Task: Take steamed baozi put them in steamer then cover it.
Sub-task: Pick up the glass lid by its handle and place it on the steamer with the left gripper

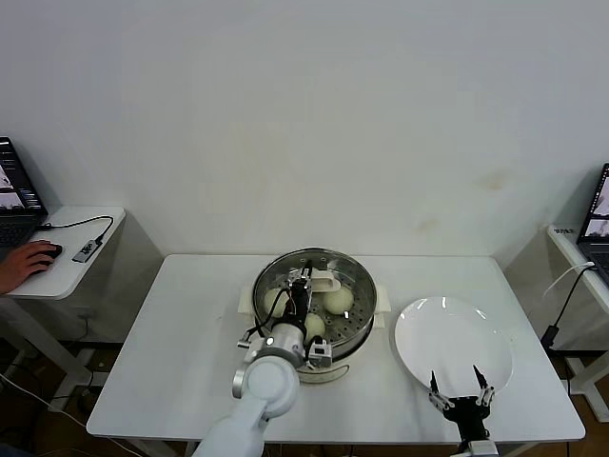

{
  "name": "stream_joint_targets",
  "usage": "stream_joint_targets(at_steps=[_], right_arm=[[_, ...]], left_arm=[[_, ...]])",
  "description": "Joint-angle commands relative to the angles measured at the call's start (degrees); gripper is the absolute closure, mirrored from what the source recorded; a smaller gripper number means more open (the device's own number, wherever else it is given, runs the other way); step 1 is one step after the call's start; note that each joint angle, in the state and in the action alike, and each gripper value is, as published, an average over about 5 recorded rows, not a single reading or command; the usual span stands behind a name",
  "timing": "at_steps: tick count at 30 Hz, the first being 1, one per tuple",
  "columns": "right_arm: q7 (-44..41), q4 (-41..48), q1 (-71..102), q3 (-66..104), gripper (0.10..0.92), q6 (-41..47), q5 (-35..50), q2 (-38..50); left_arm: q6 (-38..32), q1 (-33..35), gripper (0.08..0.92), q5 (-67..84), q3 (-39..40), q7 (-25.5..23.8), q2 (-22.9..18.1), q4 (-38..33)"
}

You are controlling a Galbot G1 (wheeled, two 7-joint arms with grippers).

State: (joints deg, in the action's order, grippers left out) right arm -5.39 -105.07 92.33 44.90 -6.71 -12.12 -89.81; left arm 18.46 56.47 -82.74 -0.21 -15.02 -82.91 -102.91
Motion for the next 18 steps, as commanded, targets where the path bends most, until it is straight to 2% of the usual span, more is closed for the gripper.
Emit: stream_joint_targets(at_steps=[1, 6, 12, 15, 18], right_arm=[[0.0, 0.1, 0.0, -0.1, 0.203, -0.1, -0.2, -0.1], [0.0, 0.1, 0.1, -0.2, 0.203, -0.1, -0.3, -0.1], [0.0, 0.0, 0.2, -0.1, 0.203, -0.1, -0.2, 0.1], [0.0, 0.0, 0.4, -0.1, 0.203, -0.2, -0.2, 0.4], [-0.1, -0.1, 0.5, -0.3, 0.203, -0.4, -0.1, 0.5]], left_arm=[[-0.5, 1.7, 0.779, -0.6, 0.3, -0.3, 0.3, -2.8], [-0.9, 5.3, 0.64, 0.5, 0.2, -0.5, 2.0, -7.9], [-2.2, 13.5, 0.467, 6.3, -2.2, 1.5, 7.1, -18.1], [-3.4, 21.2, 0.38, 12.8, -5.3, 4.7, 11.0, -24.8], [-6.4, 29.7, 0.294, 24.4, -10.0, 12.0, 14.2, -29.9]])
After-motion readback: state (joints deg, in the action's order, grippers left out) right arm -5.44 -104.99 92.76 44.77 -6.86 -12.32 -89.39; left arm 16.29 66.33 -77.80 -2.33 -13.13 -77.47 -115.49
